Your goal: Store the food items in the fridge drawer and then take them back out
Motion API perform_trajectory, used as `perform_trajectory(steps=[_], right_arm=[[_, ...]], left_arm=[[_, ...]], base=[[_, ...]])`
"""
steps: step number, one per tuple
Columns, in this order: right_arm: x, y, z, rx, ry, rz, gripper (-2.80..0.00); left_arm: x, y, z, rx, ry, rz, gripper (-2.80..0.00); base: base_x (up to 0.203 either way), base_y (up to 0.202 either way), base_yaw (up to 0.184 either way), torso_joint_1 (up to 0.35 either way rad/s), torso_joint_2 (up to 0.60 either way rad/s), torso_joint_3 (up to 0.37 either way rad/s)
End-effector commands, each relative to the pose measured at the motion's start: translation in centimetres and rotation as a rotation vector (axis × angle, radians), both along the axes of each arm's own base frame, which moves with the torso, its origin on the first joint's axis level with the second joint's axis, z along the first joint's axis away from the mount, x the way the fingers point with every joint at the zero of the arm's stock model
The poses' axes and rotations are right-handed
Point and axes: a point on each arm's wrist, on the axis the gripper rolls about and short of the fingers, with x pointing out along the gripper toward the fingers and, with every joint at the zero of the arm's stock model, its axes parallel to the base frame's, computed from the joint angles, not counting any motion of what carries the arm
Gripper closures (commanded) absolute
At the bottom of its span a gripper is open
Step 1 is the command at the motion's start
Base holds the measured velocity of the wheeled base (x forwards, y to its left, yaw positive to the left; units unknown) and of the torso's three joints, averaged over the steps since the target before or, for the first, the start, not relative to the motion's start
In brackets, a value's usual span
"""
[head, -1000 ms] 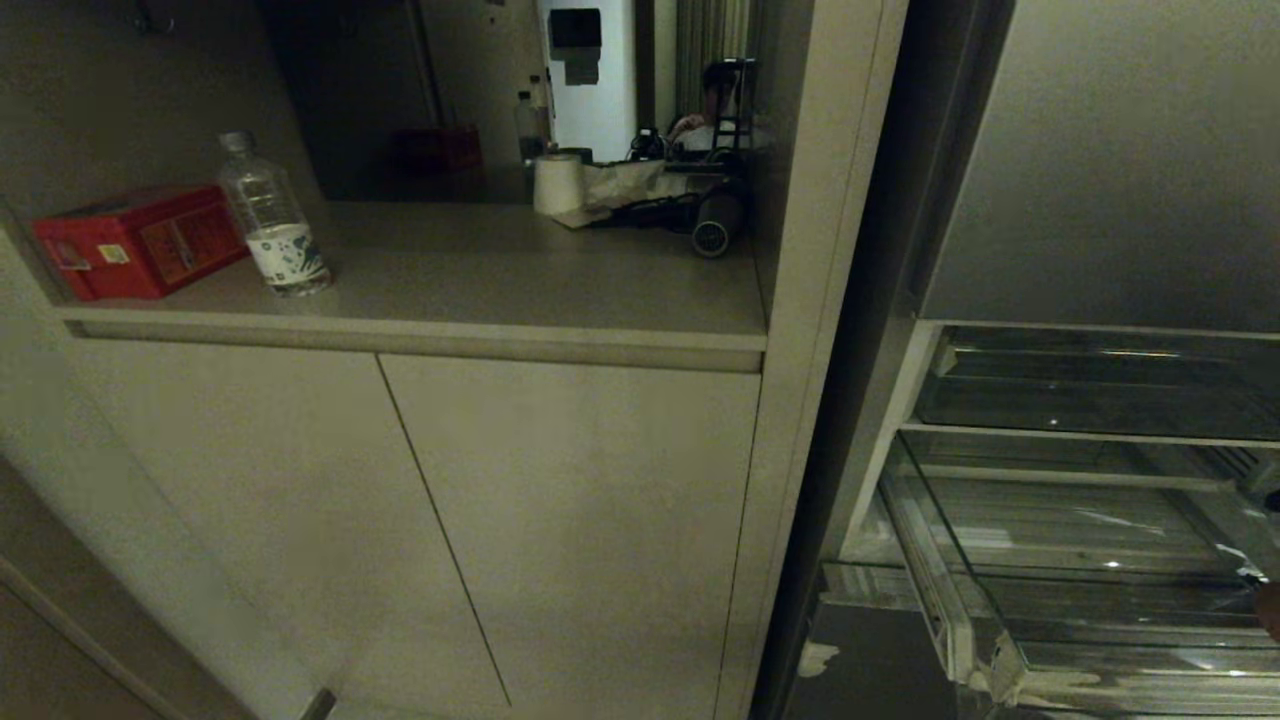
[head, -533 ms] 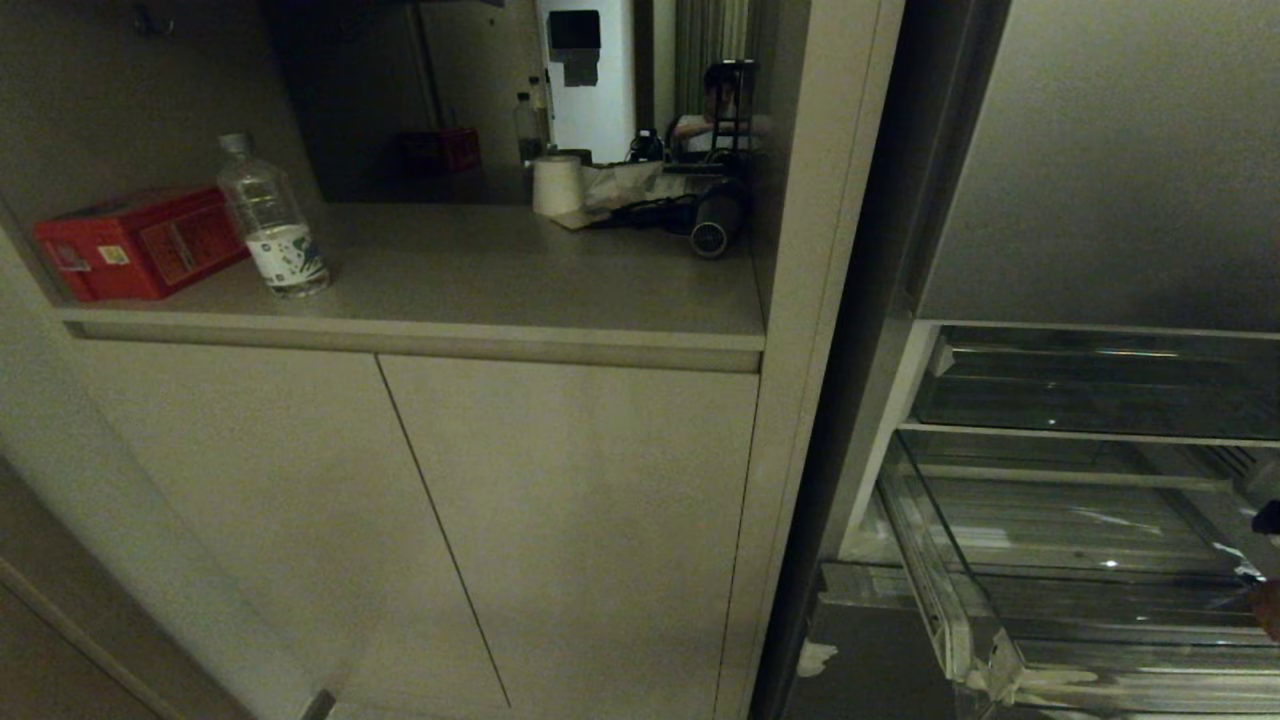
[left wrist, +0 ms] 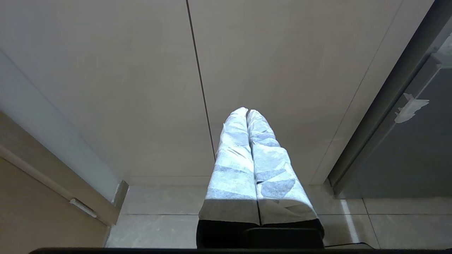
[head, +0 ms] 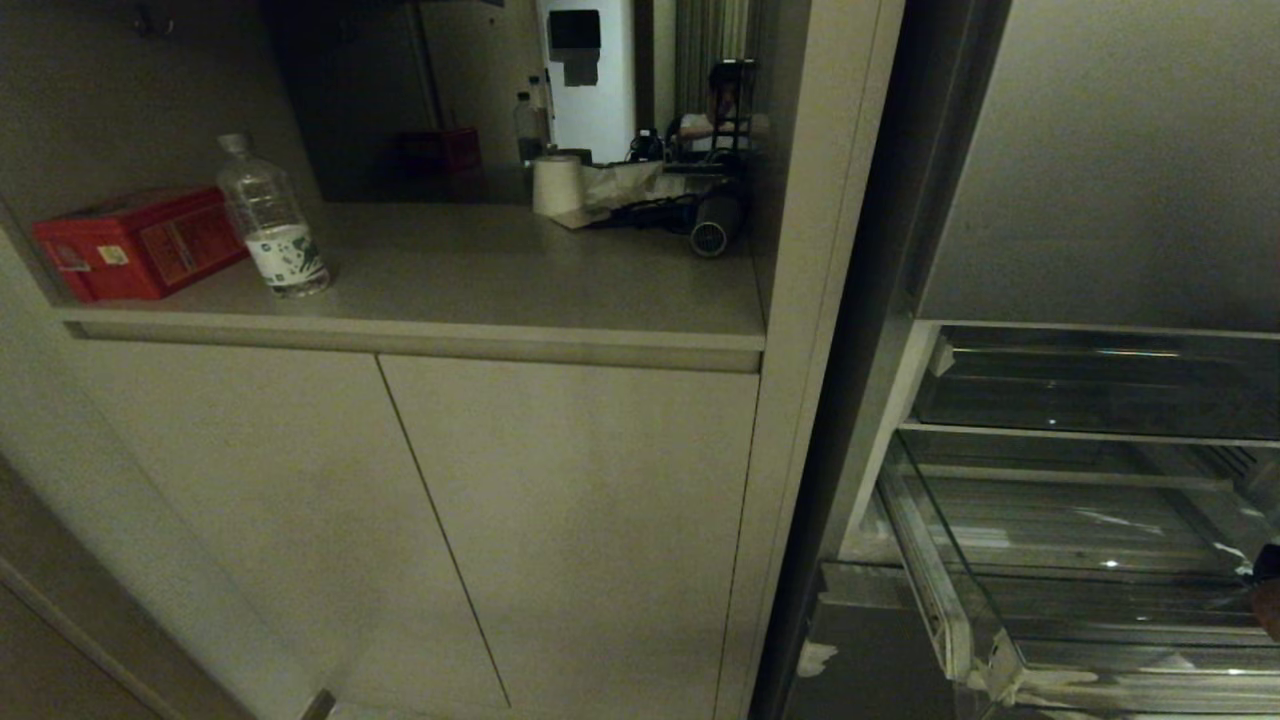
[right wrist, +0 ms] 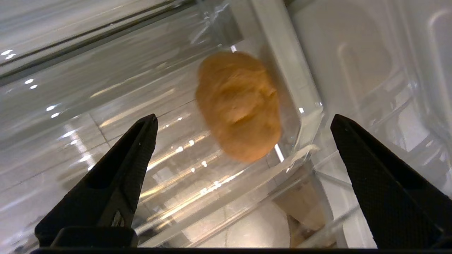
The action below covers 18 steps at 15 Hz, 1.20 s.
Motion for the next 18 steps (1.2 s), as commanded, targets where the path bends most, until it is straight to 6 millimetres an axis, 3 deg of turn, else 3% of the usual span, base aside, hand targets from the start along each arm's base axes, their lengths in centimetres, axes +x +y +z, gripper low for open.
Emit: perform_trajectory(steps=[1, 6, 13, 18], right_arm=[[1.3, -1.3, -1.6, 0.022, 0.024, 0.008, -2.80], [3.4, -2.6, -1.5, -0.009, 0.020, 0.047, -2.80], [4.2, -0.8, -1.0, 0.073, 0.128, 0.102, -2.80], [4.3, -0.7, -1.4, 0.085, 0.166, 0.113, -2.80]], left_arm=[[0.0, 0.0, 0.0, 0.000, 0.003, 0.000, 0.00], [0.0, 0.0, 0.0, 0.000, 0.003, -0.001, 0.00], [0.0, 0.0, 0.0, 0.000, 0.003, 0.002, 0.00], [0.0, 0.0, 0.0, 0.000, 0.003, 0.001, 0.00]], base=[[0.000, 0.000, 0.000, 0.000, 0.00, 0.000], [0.000, 0.000, 0.000, 0.000, 0.00, 0.000], [0.000, 0.000, 0.000, 0.000, 0.00, 0.000], [0.000, 0.000, 0.000, 0.000, 0.00, 0.000]])
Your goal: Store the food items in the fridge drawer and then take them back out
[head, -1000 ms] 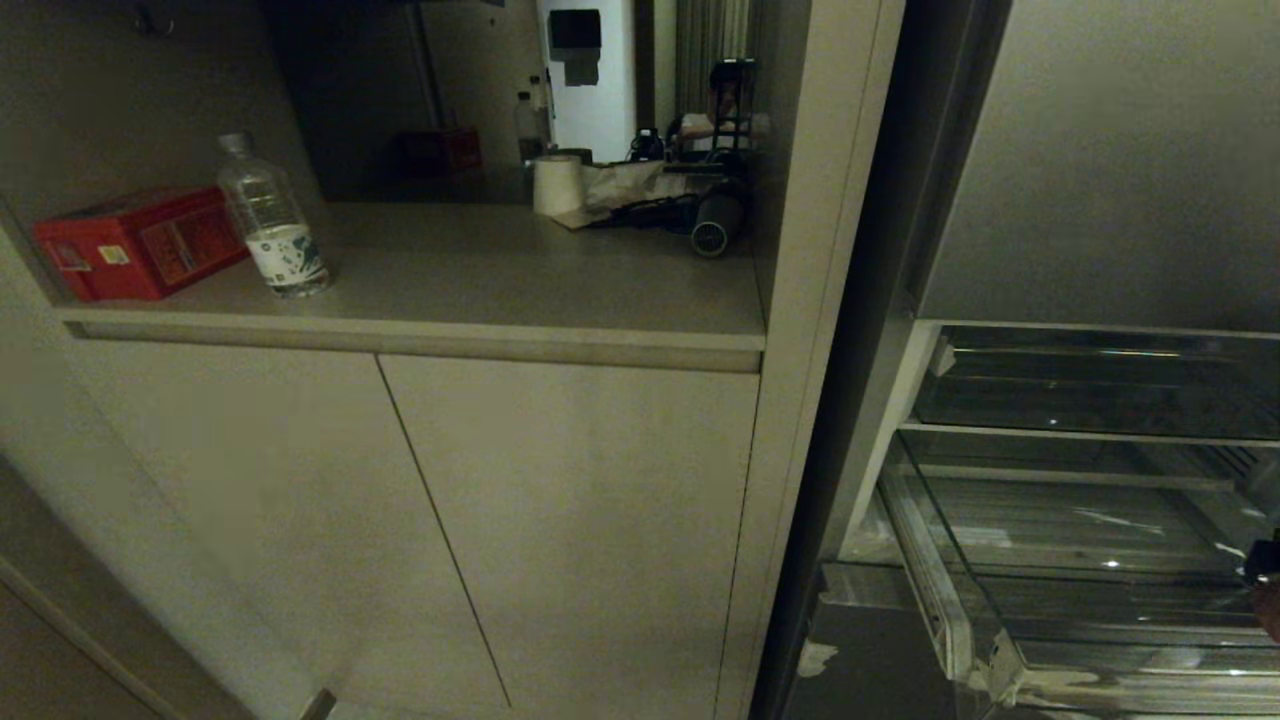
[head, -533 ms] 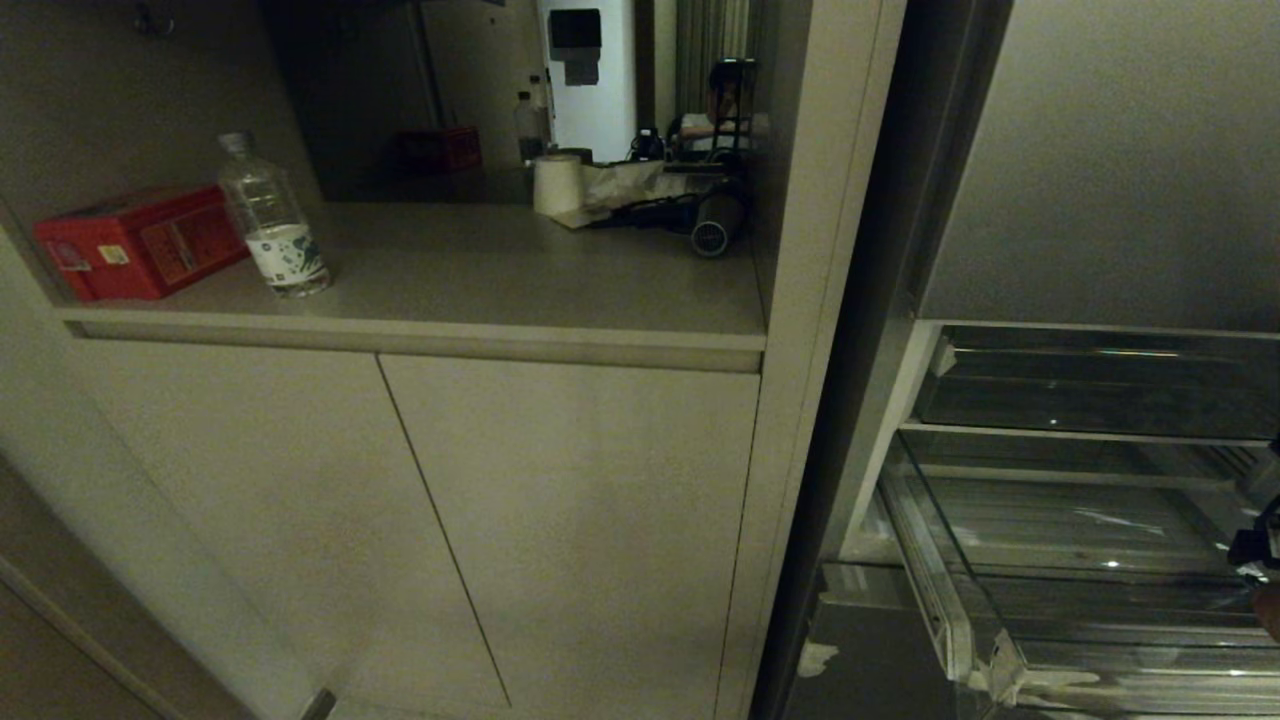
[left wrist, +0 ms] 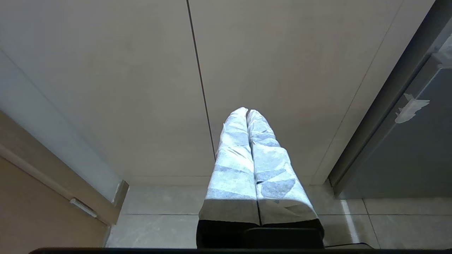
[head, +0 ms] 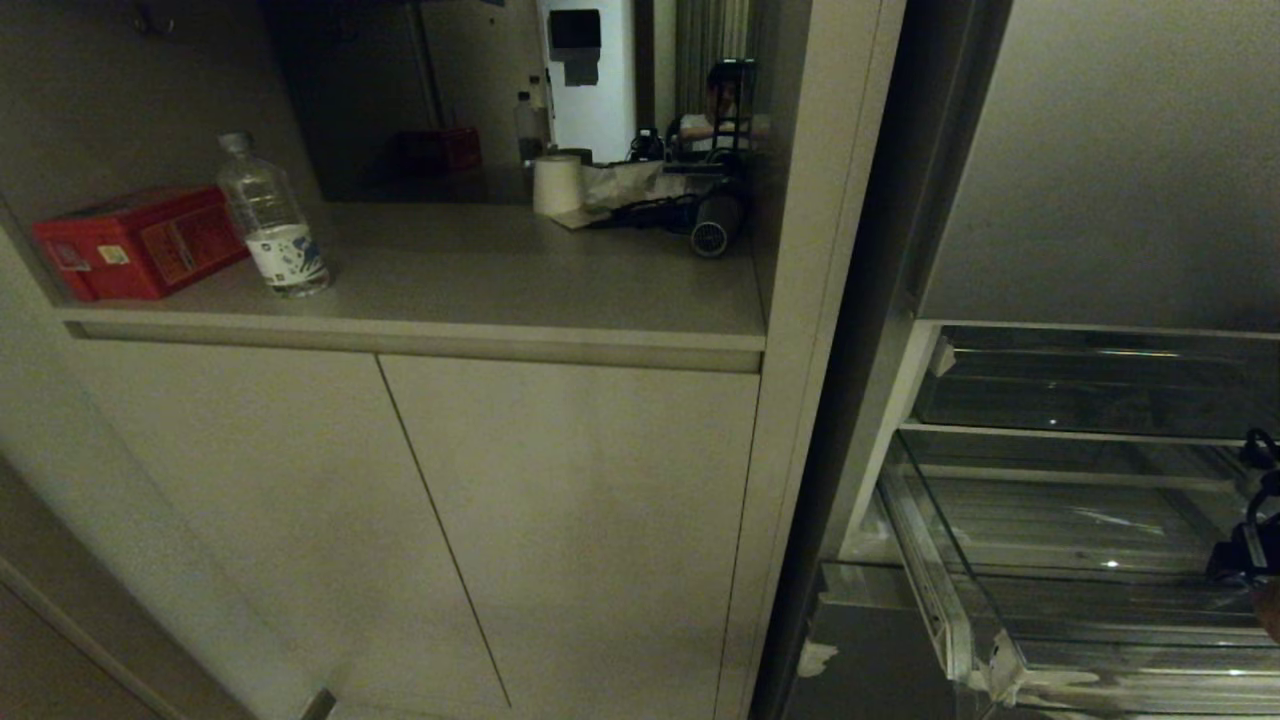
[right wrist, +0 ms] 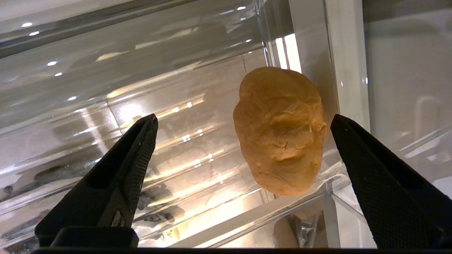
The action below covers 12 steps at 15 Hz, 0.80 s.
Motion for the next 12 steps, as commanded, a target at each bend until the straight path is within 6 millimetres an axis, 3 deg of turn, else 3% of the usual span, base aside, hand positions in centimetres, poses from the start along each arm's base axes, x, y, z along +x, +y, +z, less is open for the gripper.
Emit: perform_trajectory(steps=[1, 12], right_arm=[[0.1, -0.2, -0.4, -0.006, 0.015, -0.005, -2.80], [0.0, -1.1, -3.2, 0.035, 0.092, -0.026, -2.80]], left_arm=[[0.0, 0.0, 0.0, 0.000, 0.003, -0.001, 0.00], [0.0, 0.0, 0.0, 0.000, 0.003, 0.000, 0.00]], base=[[0.000, 0.000, 0.000, 0.000, 0.00, 0.000], [0.000, 0.000, 0.000, 0.000, 0.00, 0.000]])
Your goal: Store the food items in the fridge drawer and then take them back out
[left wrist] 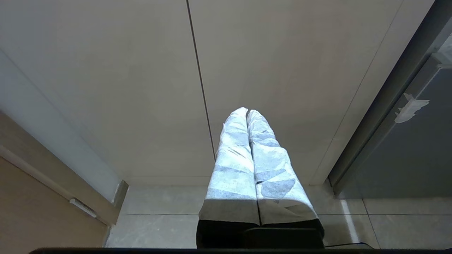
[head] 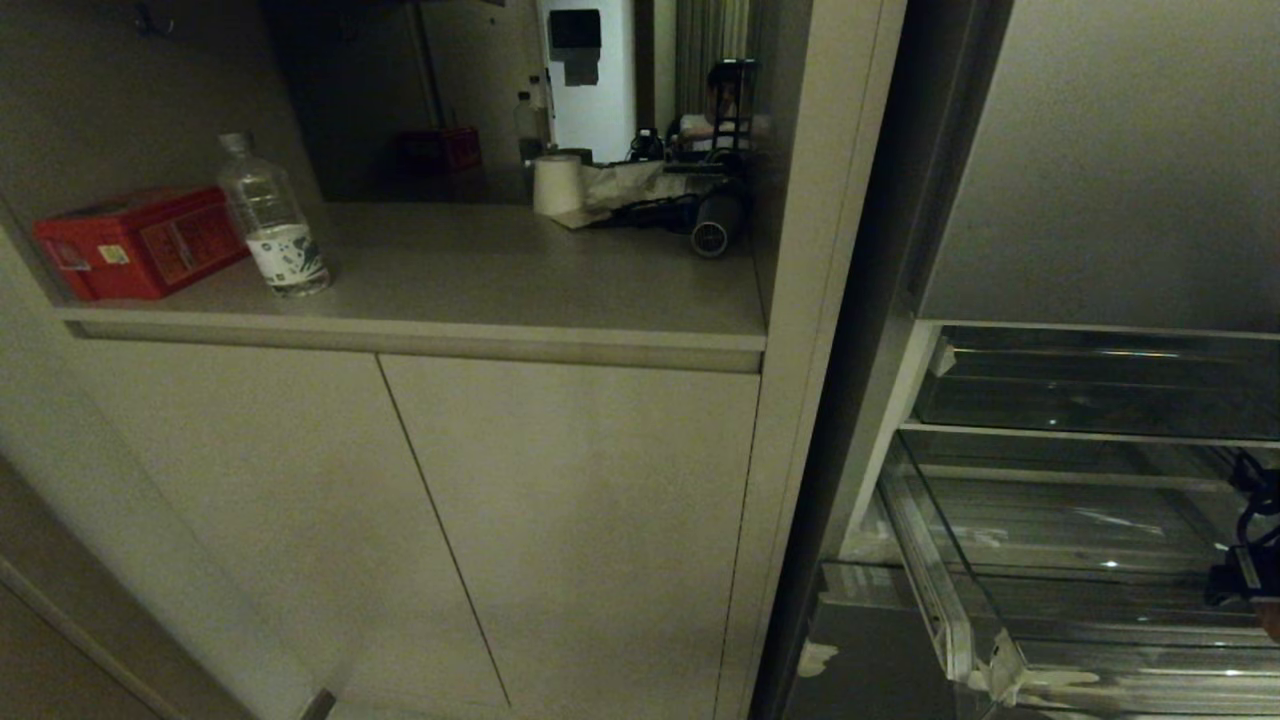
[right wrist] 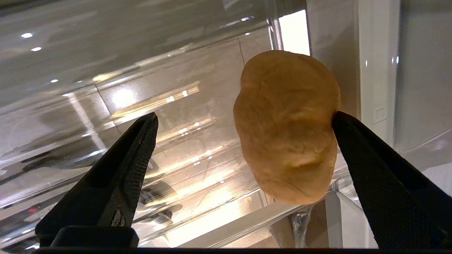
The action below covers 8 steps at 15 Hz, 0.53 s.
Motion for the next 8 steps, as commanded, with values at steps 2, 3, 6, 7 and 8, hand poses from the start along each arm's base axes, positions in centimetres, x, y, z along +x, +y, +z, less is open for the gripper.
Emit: perform_trajectory(steps=[2, 3, 6, 7, 8], right_arm=[[0.06, -0.44, -0.84, 0.013, 0.018, -0.007, -2.80], [0.13, -0.49, -0.79, 0.011, 0.016, -0.007, -2.80], [0.41, -0.71, -1.29, 0.015, 0.022, -0.007, -2.80], [0.46, -0.75, -1.28, 0.015, 0.021, -0.007, -2.80], [0.51, -0.79, -1.27, 0.013, 0.020, -0.008, -2.80]], left_arm=[[0.01, 0.00, -0.01, 0.000, 0.002, 0.001, 0.00], [0.01, 0.00, -0.01, 0.000, 0.002, -0.001, 0.00], [0.01, 0.00, -0.01, 0.000, 0.002, 0.000, 0.00], [0.01, 0.00, -0.01, 0.000, 0.002, -0.001, 0.00], [0.01, 0.00, -0.01, 0.000, 0.002, 0.000, 0.00]], base=[[0.000, 0.000, 0.000, 0.000, 0.00, 0.000], [0.000, 0.000, 0.000, 0.000, 0.00, 0.000], [0.000, 0.000, 0.000, 0.000, 0.00, 0.000], [0.000, 0.000, 0.000, 0.000, 0.00, 0.000], [0.000, 0.000, 0.000, 0.000, 0.00, 0.000]])
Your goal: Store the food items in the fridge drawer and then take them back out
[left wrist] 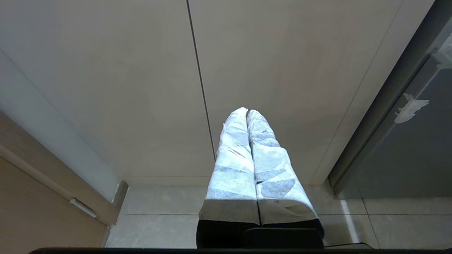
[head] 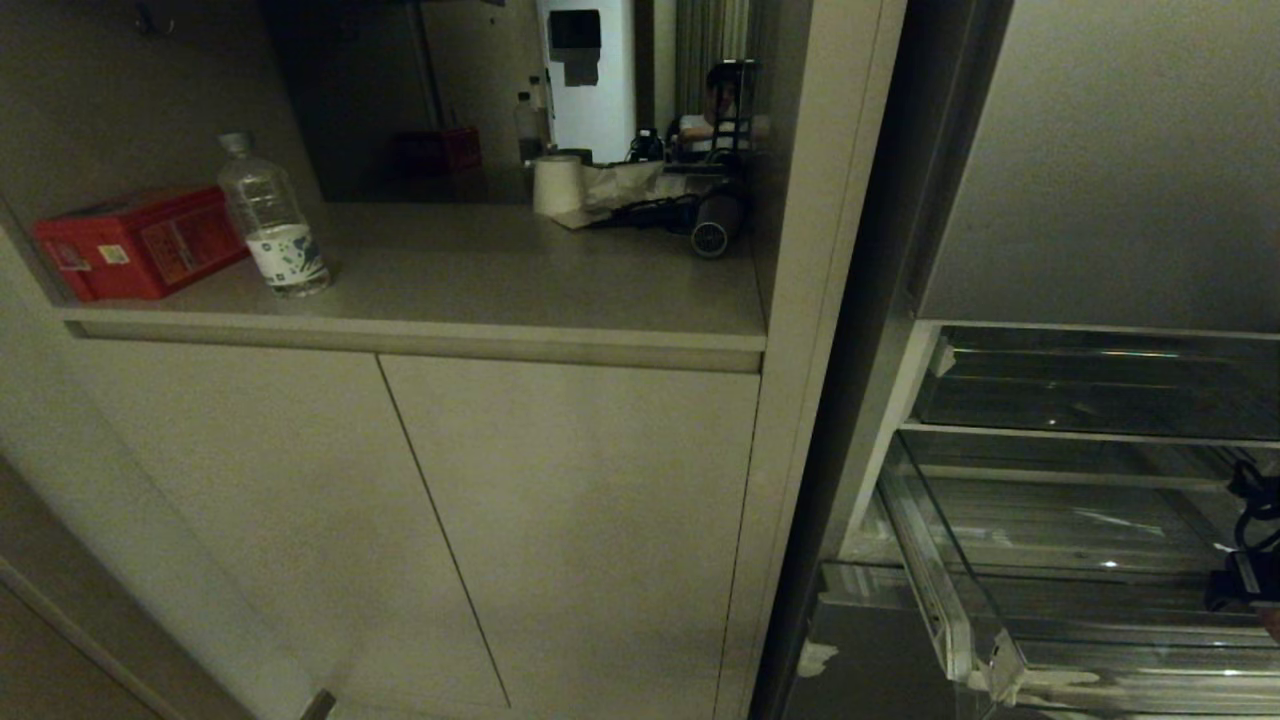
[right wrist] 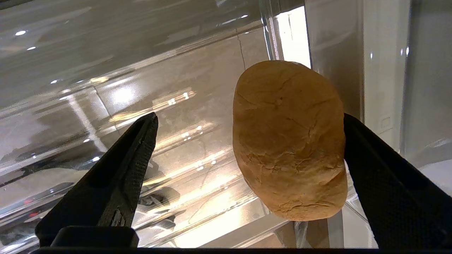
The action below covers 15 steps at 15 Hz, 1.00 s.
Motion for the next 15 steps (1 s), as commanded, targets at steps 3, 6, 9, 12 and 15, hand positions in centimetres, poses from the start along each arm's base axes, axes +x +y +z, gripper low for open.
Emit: perform_trajectory(steps=[3, 6, 9, 12, 15], right_arm=[[-0.1, 0.0, -0.4, 0.001, 0.017, -0.002, -2.80], [-0.4, 0.2, -0.6, 0.010, 0.027, -0.004, 0.00], [-0.9, 0.3, -0.1, 0.007, 0.023, -0.009, 0.00], [-1.2, 0.6, 1.0, -0.009, 0.000, -0.009, 0.00], [-1.4, 0.7, 1.5, -0.015, -0.010, -0.010, 0.00]], left_arm=[[0.0, 0.0, 0.0, 0.000, 0.003, -0.001, 0.00], [0.0, 0.0, 0.0, 0.000, 0.003, 0.001, 0.00], [0.0, 0.0, 0.0, 0.000, 0.003, 0.001, 0.00], [0.0, 0.0, 0.0, 0.000, 0.003, 0.001, 0.00], [0.0, 0.0, 0.0, 0.000, 0.003, -0.001, 0.00]], base=[[0.000, 0.000, 0.000, 0.000, 0.00, 0.000], [0.000, 0.000, 0.000, 0.000, 0.00, 0.000], [0.000, 0.000, 0.000, 0.000, 0.00, 0.000], [0.000, 0.000, 0.000, 0.000, 0.00, 0.000], [0.000, 0.000, 0.000, 0.000, 0.00, 0.000]])
